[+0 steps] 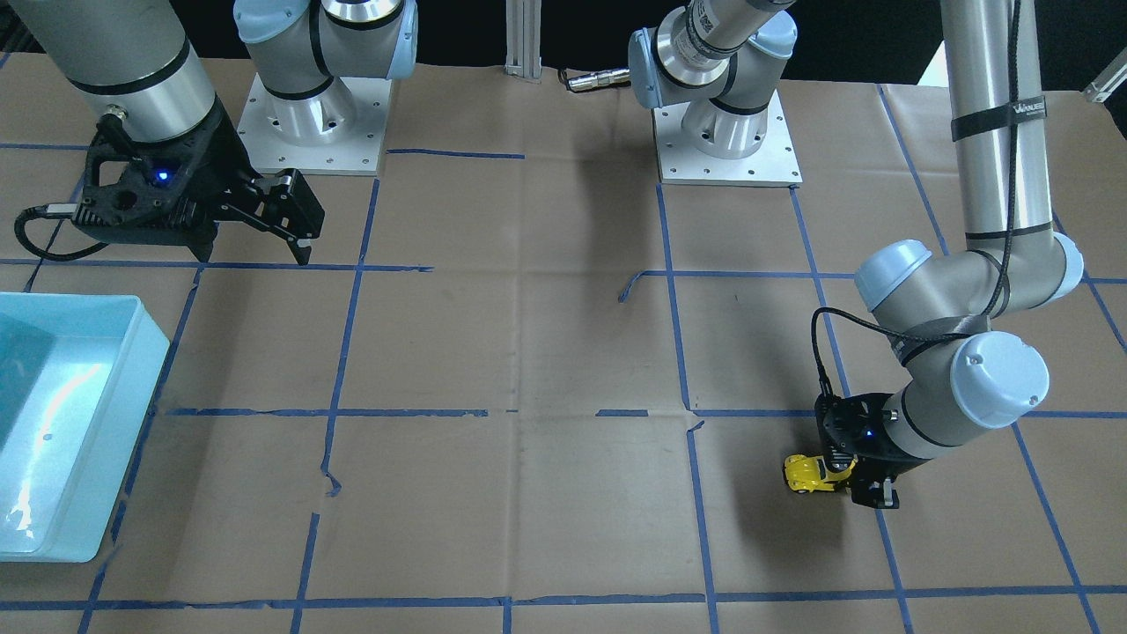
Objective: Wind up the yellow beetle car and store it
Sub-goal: 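Keep dragging the car backward toward the left arm to wind it, then open the left gripper to release the car and raise the arm, then lower the right gripper onto the car beside the blue bin, then close the right gripper on the yellow car and lift it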
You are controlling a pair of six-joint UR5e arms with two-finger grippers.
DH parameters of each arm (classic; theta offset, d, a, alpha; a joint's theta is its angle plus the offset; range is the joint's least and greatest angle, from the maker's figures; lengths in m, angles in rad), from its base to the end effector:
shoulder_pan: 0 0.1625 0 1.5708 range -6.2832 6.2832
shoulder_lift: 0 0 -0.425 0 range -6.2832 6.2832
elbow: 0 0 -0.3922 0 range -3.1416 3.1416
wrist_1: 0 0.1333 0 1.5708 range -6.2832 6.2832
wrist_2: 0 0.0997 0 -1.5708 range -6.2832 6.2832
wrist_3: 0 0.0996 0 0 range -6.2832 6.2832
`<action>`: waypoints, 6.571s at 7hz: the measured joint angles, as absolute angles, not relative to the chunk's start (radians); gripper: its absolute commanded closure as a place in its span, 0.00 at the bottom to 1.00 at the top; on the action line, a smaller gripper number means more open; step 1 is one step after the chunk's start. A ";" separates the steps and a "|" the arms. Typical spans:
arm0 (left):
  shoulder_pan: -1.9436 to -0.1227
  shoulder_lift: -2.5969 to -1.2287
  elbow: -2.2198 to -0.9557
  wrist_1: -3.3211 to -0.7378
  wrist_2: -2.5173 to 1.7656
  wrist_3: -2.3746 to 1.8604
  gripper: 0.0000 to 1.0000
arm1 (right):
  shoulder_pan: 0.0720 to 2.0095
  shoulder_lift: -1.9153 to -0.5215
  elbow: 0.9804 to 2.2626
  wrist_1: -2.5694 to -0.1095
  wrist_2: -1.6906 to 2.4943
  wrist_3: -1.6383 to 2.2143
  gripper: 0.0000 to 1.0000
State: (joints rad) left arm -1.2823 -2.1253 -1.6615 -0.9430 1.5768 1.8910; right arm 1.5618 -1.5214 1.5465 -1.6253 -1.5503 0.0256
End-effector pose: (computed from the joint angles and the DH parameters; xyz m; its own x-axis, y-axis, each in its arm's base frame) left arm 0.0535 -0.6466 0.1866 0.0317 0.9993 0.0184 0.9995 -0.0318 0.0002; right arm 0.1307 -0.5168 0.4805 -0.9992 0.0340 -0.0212 0.0346 0.9990 -0.0289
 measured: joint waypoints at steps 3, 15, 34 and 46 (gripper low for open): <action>-1.280 -2.126 -1.661 -0.943 1.577 1.897 1.00 | 1.563 -1.520 1.545 -1.627 -1.549 0.025 0.00; -1.251 -2.113 -1.645 -0.948 1.578 1.907 0.00 | 1.563 -1.515 1.549 -1.629 -1.533 0.025 0.00; -1.566 -1.639 -1.538 -1.477 1.574 0.105 0.00 | 1.433 -1.430 1.550 -1.745 -1.442 -0.721 0.00; -1.569 -1.659 -1.527 -1.473 1.549 0.107 0.00 | 1.319 -1.097 1.690 -2.163 -1.530 -1.933 0.00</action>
State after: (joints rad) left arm -1.5690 -1.6586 -1.5269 -1.4730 1.5493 0.1074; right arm 1.3192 -1.0972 1.6897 -2.1626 -1.5302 -1.9329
